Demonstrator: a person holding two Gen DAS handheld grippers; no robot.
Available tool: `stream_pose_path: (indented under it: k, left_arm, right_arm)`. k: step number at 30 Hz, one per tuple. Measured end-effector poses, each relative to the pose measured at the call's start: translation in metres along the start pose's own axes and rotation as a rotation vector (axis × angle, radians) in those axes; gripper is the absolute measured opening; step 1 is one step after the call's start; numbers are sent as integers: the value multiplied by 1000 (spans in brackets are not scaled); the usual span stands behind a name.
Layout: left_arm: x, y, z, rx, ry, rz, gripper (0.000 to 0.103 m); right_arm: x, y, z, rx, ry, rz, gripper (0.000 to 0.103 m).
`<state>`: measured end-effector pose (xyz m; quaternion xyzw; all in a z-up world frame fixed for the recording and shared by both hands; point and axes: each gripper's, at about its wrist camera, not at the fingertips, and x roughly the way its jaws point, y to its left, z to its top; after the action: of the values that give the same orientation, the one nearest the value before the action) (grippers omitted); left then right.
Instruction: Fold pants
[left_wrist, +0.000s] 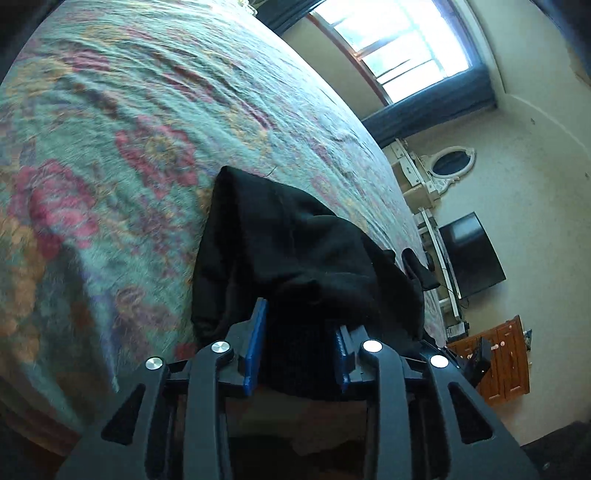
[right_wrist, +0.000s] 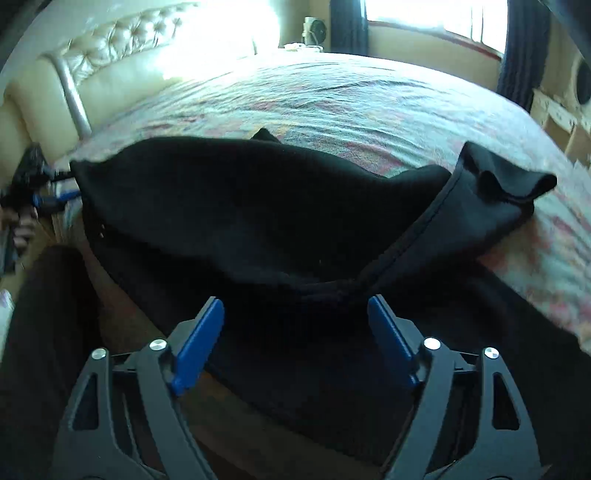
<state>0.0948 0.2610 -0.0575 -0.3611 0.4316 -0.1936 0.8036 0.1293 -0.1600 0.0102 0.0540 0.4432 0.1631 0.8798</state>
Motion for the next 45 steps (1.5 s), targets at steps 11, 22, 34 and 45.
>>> stream_pose_path:
  k: [11,22,34,45]
  left_arm:
    - [12,-21,-18,-185,-94,-64,71]
    - [32,-25,-20,-355,-196,101,64]
    - [55,-32,-13,-400,-265,184,34]
    - [59,-19,-14,-410,-263,203,20]
  right_arm:
    - [24,-49,-3,576,-16,166,82]
    - [22,-46,-11,638,-60,117,82]
    - [30,-57,-14,661,-79,81,68]
    - [35,-73,-14,622,-46,13,16]
